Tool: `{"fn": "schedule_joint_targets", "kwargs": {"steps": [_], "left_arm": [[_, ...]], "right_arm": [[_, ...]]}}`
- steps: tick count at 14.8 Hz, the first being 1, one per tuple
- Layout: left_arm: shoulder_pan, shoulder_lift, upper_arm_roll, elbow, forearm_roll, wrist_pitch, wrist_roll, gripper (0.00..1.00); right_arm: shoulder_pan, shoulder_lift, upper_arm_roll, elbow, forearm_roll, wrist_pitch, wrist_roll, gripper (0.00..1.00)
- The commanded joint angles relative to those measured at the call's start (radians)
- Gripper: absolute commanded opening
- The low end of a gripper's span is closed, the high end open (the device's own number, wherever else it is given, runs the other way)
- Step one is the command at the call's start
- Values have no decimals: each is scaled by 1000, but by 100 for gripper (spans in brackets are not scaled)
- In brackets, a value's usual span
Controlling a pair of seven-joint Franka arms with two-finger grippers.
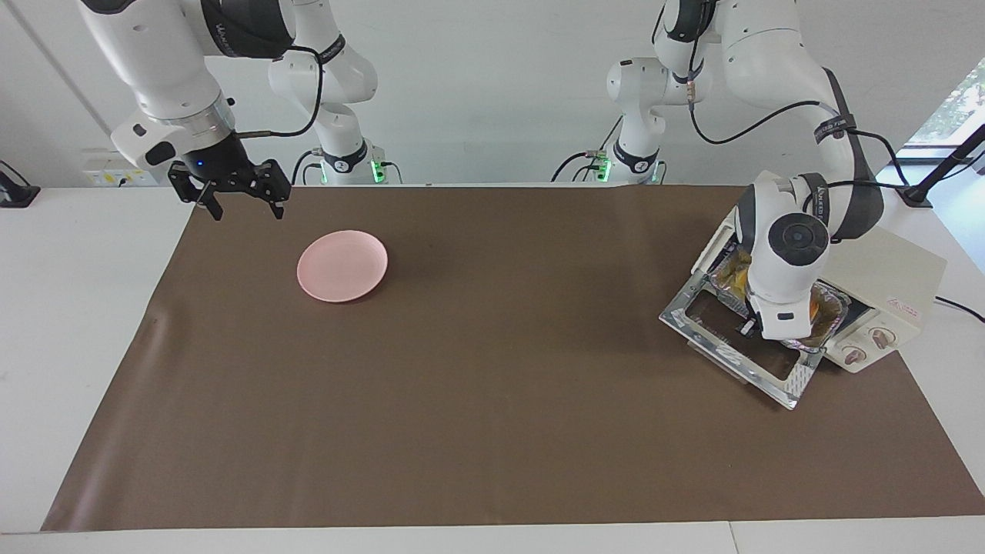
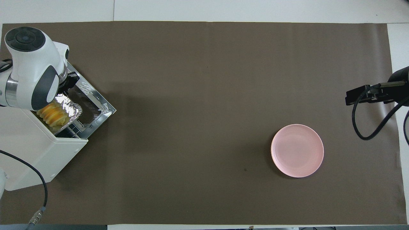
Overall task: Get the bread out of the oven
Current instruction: 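Pull the foil tray out with the left gripper toward the table center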
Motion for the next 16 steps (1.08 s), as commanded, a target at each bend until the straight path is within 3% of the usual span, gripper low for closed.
{"fn": "schedule_joint_targets", "kwargs": {"steps": [1, 7, 13, 16], "left_arm": [[-55, 68, 8, 137, -55, -20, 6, 0], [-273, 247, 17, 407, -232, -77, -13, 0], [-472, 257, 17, 415, -252, -62, -97, 0], [-515, 260, 11, 420, -264, -51, -131, 0]], "right_arm": [[-8, -8, 6, -4, 15, -6, 4, 100], [-7, -8, 4, -4, 15, -6, 4, 100], [-8, -8, 4, -4, 14, -6, 4, 100], [-8, -8, 4, -4, 15, -6, 4, 100]]}}
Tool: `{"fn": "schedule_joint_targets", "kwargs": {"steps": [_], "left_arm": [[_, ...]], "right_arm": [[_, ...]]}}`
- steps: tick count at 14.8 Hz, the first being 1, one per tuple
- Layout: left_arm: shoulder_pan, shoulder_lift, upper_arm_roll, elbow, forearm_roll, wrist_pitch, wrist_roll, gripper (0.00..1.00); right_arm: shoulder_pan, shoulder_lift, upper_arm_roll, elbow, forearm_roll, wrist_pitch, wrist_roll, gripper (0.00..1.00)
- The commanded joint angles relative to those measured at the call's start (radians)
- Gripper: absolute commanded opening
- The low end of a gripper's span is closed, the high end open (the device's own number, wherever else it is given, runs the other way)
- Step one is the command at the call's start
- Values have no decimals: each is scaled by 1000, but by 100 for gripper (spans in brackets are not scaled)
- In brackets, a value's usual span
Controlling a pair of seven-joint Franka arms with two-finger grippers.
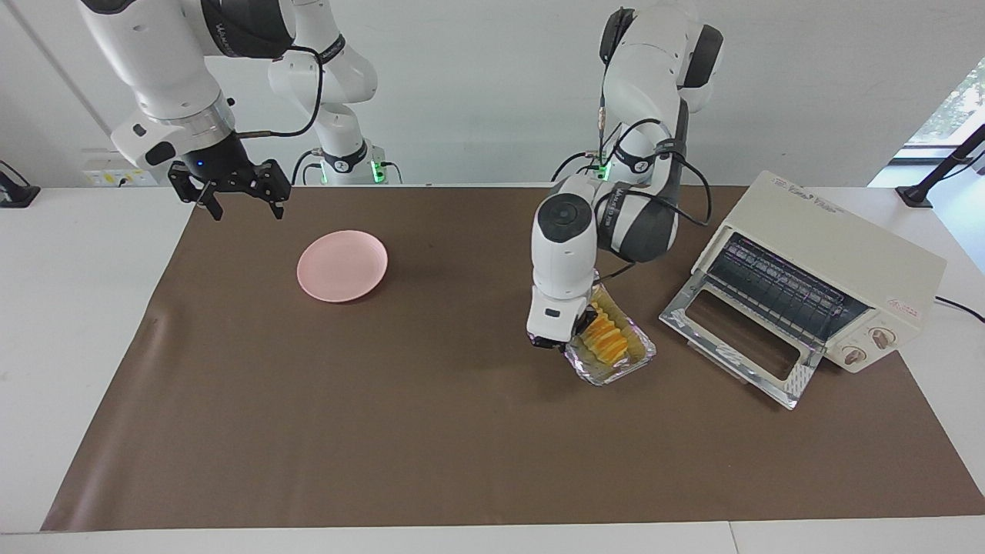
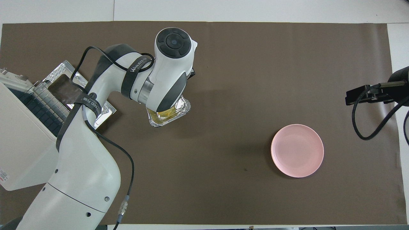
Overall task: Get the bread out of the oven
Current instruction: 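Pull the foil tray out with the left gripper toward the table center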
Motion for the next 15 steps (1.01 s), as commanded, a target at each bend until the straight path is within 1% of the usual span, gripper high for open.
{"fn": "schedule_joint_targets", "kwargs": {"steps": [1, 3, 5, 7, 8, 9, 10, 11, 12, 13, 15], "left_arm": [[-24, 21, 15, 51, -56, -10, -12, 0], [-24, 38, 14, 76, -99, -10, -12, 0], [-24, 36, 21, 76, -149, -19, -14, 0], [-21, 35, 24, 76, -159, -24, -12, 0], [-13, 35, 21, 76, -170, -18, -9, 0], [-13, 35, 23, 73, -214, -7, -9, 0], [-27, 35, 24, 65, -223, 26, 2, 0], [-54, 32, 23, 53, -170, 74, 46, 0], [-114, 24, 21, 26, -101, 91, 78, 0], [-137, 18, 21, 12, -73, 94, 80, 0], [-174, 18, 21, 1, -65, 82, 86, 0]], "right_arm": [[-7, -8, 6, -4, 15, -6, 4, 100], [-8, -8, 4, -4, 15, -6, 4, 100], [-8, -8, 4, -4, 15, -6, 4, 100], [-8, -8, 6, -4, 14, -6, 4, 100], [-8, -8, 4, -4, 15, -6, 4, 100], [-8, -8, 4, -4, 15, -6, 4, 100], [-8, -8, 6, -4, 15, -6, 4, 100], [-8, -8, 4, -4, 15, -6, 4, 100], [-8, -8, 4, -4, 15, -6, 4, 100], [-8, -8, 4, -4, 14, -6, 4, 100], [-8, -8, 6, -4, 14, -6, 4, 100]]}}
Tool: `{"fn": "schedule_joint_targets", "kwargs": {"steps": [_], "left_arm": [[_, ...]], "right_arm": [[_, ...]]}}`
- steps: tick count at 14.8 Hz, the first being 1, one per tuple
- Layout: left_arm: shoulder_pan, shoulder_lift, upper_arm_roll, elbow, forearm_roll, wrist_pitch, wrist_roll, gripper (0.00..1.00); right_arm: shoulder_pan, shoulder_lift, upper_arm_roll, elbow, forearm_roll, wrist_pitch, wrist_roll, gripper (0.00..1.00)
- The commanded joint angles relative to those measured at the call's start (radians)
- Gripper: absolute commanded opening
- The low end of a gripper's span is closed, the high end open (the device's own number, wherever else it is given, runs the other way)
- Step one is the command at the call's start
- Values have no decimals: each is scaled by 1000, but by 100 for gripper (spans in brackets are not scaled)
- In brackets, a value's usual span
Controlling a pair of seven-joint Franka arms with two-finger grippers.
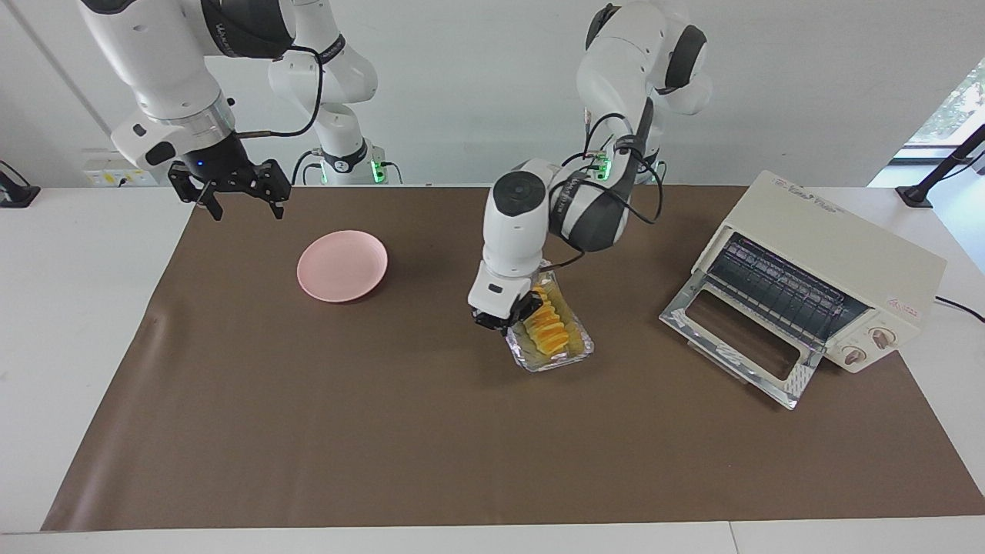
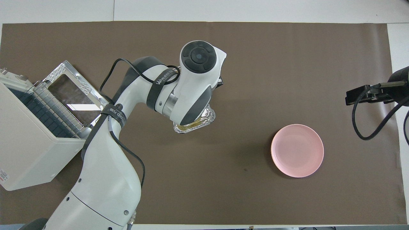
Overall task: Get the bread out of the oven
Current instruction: 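Pull the foil tray out with the left gripper toward the table center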
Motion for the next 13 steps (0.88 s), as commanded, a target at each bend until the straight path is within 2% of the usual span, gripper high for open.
{"fn": "schedule_joint_targets", "kwargs": {"steps": [1, 3, 5, 10, 13], "left_arm": [[-60, 1, 15, -19, 34, 3, 29, 0], [-98, 1, 15, -43, 41, -28, 110, 0], [-129, -6, 14, -69, 53, -4, 173, 0], [-167, 4, 17, -72, 27, 21, 164, 0], [-200, 33, 18, -71, 34, 21, 88, 0]], "right_arm": [[-8, -8, 6, -4, 15, -6, 4, 100], [-8, -8, 6, -4, 15, -6, 4, 100], [-8, -8, 4, -4, 15, -6, 4, 100], [-8, -8, 6, -4, 15, -6, 4, 100], [-8, -8, 4, -4, 15, -6, 4, 100]]}}
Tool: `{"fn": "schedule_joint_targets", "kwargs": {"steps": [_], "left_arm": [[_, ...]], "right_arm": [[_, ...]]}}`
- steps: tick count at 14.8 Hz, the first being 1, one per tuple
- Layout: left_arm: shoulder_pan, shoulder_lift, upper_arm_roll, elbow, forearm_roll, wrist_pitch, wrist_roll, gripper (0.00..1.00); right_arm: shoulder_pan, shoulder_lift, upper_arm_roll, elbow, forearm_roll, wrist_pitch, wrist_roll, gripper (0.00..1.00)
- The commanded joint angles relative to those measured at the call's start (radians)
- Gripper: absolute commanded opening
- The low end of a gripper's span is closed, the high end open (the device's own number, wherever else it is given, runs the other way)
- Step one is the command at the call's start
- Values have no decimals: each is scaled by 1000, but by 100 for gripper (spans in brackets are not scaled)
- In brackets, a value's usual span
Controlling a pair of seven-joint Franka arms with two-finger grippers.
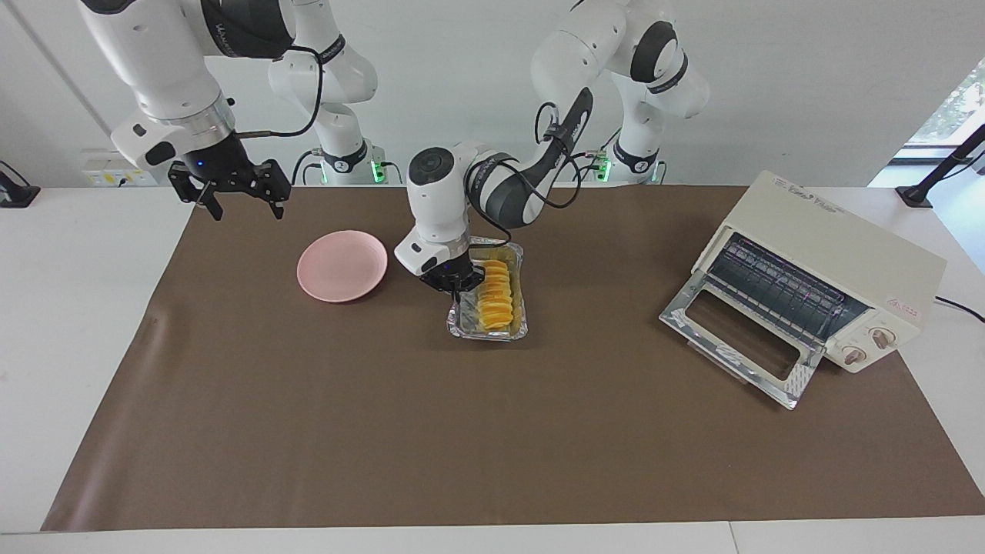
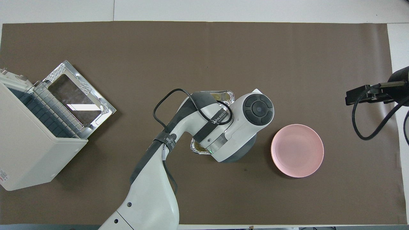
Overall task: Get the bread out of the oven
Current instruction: 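Pull the foil tray out with the left gripper toward the table center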
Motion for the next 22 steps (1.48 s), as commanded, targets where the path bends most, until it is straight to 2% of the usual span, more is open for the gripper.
{"fn": "schedule_joint_targets", "kwargs": {"steps": [1, 6, 7, 8, 9, 10, 13, 16, 19, 20, 22], "left_arm": [[-29, 18, 19, -2, 0, 14, -54, 0], [-42, 25, 19, -10, 17, 80, -70, 0], [-42, 25, 20, -13, 17, 97, -71, 9], [-42, 25, 20, -33, 18, 120, -83, 53], [-45, 24, 20, -49, 28, 143, -109, 74], [-45, 24, 20, -51, 53, 152, -122, 100], [-45, 21, 20, -34, 67, 140, -111, 100], [9, 8, 22, 51, 61, 30, -79, 100], [30, -8, 25, 102, 52, -29, -71, 100], [61, -24, 22, 113, 49, -33, -71, 100], [160, -144, 17, 104, -32, -55, -41, 100]], "right_arm": [[-8, -8, 6, -4, 15, -6, 4, 100], [-8, -8, 6, -4, 15, -6, 4, 100], [-7, -8, 4, -4, 14, -6, 4, 100], [-7, -8, 6, -4, 14, -6, 4, 100], [-8, -8, 6, -4, 15, -6, 4, 100], [-8, -8, 4, -4, 15, -6, 4, 100], [-8, -8, 6, -4, 15, -6, 4, 100], [-7, -8, 6, -4, 14, -6, 4, 100], [-7, -8, 6, -4, 15, -6, 4, 100], [-8, -8, 6, -4, 14, -6, 4, 100], [-8, -8, 6, -4, 15, -6, 4, 100]]}}
